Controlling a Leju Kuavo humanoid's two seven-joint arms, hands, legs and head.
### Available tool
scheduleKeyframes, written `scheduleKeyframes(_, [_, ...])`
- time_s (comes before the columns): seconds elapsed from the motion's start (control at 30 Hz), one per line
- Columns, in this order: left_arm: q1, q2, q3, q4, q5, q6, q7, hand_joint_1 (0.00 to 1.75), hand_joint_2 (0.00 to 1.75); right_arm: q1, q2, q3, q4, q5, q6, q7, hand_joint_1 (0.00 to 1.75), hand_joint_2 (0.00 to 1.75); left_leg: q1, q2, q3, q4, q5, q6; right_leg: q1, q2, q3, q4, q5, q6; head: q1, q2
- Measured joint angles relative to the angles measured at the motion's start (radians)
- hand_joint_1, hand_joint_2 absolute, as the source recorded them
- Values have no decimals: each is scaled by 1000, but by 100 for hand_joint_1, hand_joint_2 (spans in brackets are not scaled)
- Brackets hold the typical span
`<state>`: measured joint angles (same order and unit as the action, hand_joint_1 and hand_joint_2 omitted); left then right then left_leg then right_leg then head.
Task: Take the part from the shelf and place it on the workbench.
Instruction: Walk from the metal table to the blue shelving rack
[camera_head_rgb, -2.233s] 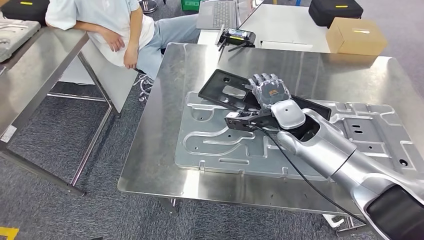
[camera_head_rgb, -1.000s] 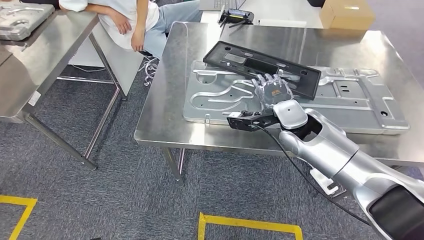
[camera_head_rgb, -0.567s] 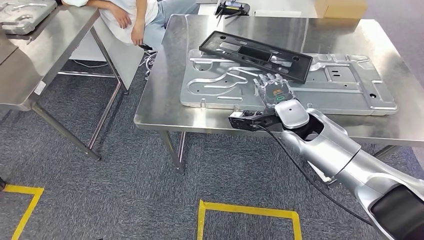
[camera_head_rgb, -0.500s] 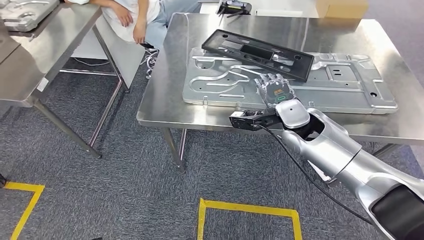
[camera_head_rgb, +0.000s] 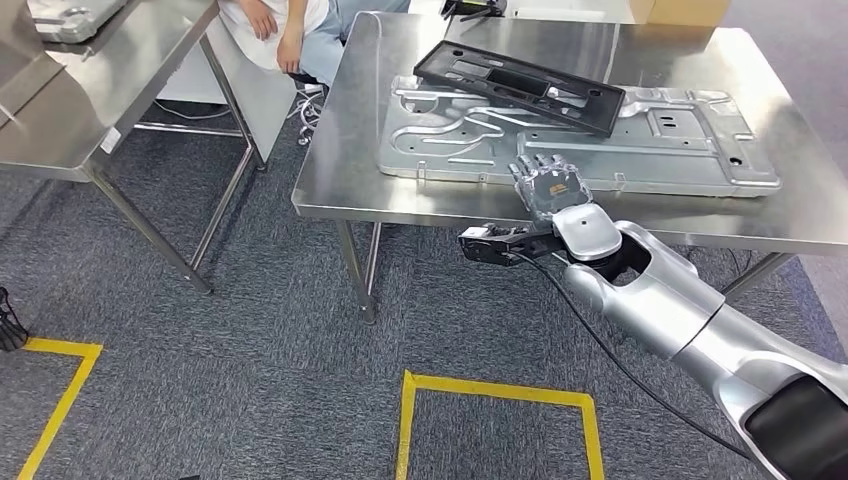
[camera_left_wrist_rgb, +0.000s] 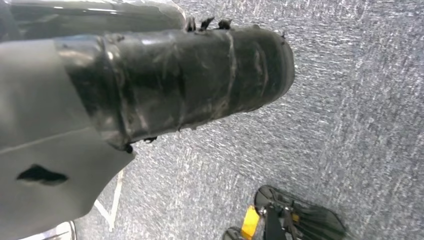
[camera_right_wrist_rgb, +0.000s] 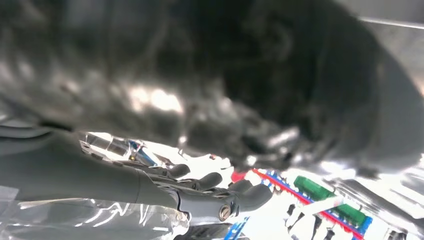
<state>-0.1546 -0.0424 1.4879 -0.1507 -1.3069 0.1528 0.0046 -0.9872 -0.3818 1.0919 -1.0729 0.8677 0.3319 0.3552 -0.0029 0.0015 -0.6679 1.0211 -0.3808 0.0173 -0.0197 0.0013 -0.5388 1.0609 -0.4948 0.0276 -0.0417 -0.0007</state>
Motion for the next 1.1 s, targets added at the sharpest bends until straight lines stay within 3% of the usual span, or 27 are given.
scheduleKeyframes(0.03, [1, 0, 0, 0, 1, -1, 0, 0, 0, 1, -1, -3, -2, -1, -2, 2, 0, 0, 0, -1, -5, -1, 10, -5, 4, 1, 11, -27, -10, -5, -1, 0])
scheduleKeyframes(0.1, [4, 0, 1, 0, 2, -3, -1, 0, 0, 7, -4, -5, -3, -2, -4, 3, 0, 0, 4, -2, -15, -3, 22, -16, 5, -1, -1, -36, 3, -19, -2, 0])
scheduleKeyframes(0.13, [6, -1, 1, 0, 2, -4, 0, 0, 0, 10, -5, -5, -3, -2, -4, 4, 0, 0, 6, -3, -26, 9, 5, -22, 5, -2, -10, -37, 14, -28, -2, 0])
scheduleKeyframes(0.17, [8, -2, 1, 0, 2, -4, 0, 0, 0, 13, -6, -6, -3, -2, -5, 4, 0, 0, 8, -3, -41, 39, -30, -27, 3, -4, -21, -38, 24, -36, -4, 0])
scheduleKeyframes(0.23, [9, -3, 1, 0, 2, -3, 1, 0, 0, 15, -7, -8, -5, -2, -6, 7, 0, 0, 10, -2, -77, 156, -131, -34, 5, -5, -45, -36, 44, -47, -9, 0])
scheduleKeyframes(0.27, [9, -3, 1, 0, 2, -2, 2, 0, 0, 16, -9, -10, -5, -2, -6, 8, 0, 0, 10, -2, -90, 221, -166, -35, 8, -5, -59, -35, 54, -49, -10, 0])
scheduleKeyframes(0.3, [9, -2, 1, 0, 2, -1, 2, 0, 0, 18, -10, -11, -5, -2, -6, 8, 0, 0, 9, -3, -92, 270, -181, -33, 10, -4, -73, -34, 65, -51, -10, 0])
scheduleKeyframes(0.33, [8, -2, 1, 0, 2, 0, 2, 0, 0, 20, -10, -11, -5, -2, -6, 9, 0, 0, 7, -3, -79, 289, -174, -28, 13, -3, -87, -32, 74, -52, -10, 0])
scheduleKeyframes(0.37, [8, -2, 1, 0, 2, 0, 2, 0, 0, 23, -11, -11, -5, -2, -6, 9, 0, 0, 2, -4, -48, 271, -150, -20, 15, -2, -100, -31, 83, -52, -10, 0])
scheduleKeyframes(0.43, [4, 0, 1, 0, 2, 0, 2, 0, 0, 26, -13, -13, -6, -2, -6, 8, 0, 0, -12, -3, 55, 152, -115, 5, 19, -2, -118, -28, 99, -52, -9, 0])
scheduleKeyframes(0.5, [-1, 5, 1, -1, 2, 1, 2, 0, 0, 25, -15, -15, -8, -2, -7, 8, 0, 0, -24, -1, 144, 22, -127, 25, 18, -5, -126, -30, 116, -47, -9, 0])
scheduleKeyframes(0.57, [-4, 8, 1, -1, 2, 2, 2, 0, 0, 25, -17, -16, -9, -2, -8, 9, 0, 0, -30, 0, 166, -31, -132, 33, 14, -9, -128, -40, 136, -38, -10, 0])
scheduleKeyframes(0.63, [-3, 8, 1, -1, 2, 2, 3, 0, 0, 27, -21, -16, -9, -2, -8, 9, 0, 0, -25, 5, 163, -55, -101, 38, 15, -7, -137, -35, 132, -27, -9, 0])
scheduleKeyframes(0.67, [-2, 7, 1, -1, 2, 2, 3, 0, 0, 27, -23, -17, -10, -3, -8, 8, 0, 0, -20, 8, 158, -67, -84, 41, 17, -4, -145, -14, 104, -21, -8, 0])
scheduleKeyframes(0.77, [-3, 6, 1, -1, 2, 2, 4, 0, 0, 29, -27, -17, -10, -3, -9, 8, 0, 0, -15, 12, 118, -72, -44, 41, 12, 1, -180, 142, -40, -7, -3, 0])
scheduleKeyframes(0.8, [-3, 6, 1, -1, 2, 2, 4, 0, 0, 30, -29, -17, -10, -3, -9, 8, 0, 0, -14, 12, 99, -65, -34, 38, 8, 0, -187, 197, -60, -3, -2, 0])
scheduleKeyframes(0.83, [-3, 5, 1, -1, 2, 1, 4, 0, 0, 31, -30, -16, -10, -3, -10, 8, 0, 0, -12, 11, 78, -57, -26, 34, 4, 0, -183, 230, -54, 1, -2, 0])
scheduleKeyframes(0.87, [-3, 5, 1, -1, 3, 1, 3, 0, 0, 31, -32, -16, -10, -3, -10, 8, 0, 0, -9, 11, 57, -46, -18, 29, 0, 0, -167, 236, -30, 6, -2, 0])
scheduleKeyframes(0.9, [-3, 4, 1, -1, 2, 1, 3, 0, 0, 32, -33, -17, -10, -3, -11, 8, 0, 0, -5, 11, 35, -33, -11, 23, -6, 0, -136, 212, 0, 13, -2, 0])
scheduleKeyframes(0.93, [-3, 5, 1, -1, 2, 1, 1, 0, 0, 31, -33, -17, -10, -2, -11, 8, 0, 0, -1, 11, 14, -18, -6, 17, -11, 0, -95, 161, 9, 22, -1, 0])
scheduleKeyframes(1.0, [-4, 7, 1, -2, 1, 2, -1, 0, 0, 32, -35, -19, -12, -3, -12, 9, 0, 0, 1, 10, -20, 10, 4, 4, -11, 4, -18, 44, -15, 25, -2, 0])
scheduleKeyframes(1.03, [-4, 8, 1, -2, 0, 2, -3, 0, 0, 32, -37, -20, -14, -3, -13, 9, 0, 0, 0, 9, -31, 19, 11, 0, -8, 5, 0, 9, -35, 20, -3, 0])
scheduleKeyframes(1.1, [0, 8, 1, -2, -2, 1, -5, 0, 0, 38, -41, -23, -16, -3, -15, 9, 0, 0, 3, 6, -43, 21, 30, -7, -2, 4, -9, -5, -33, -3, -4, 0])
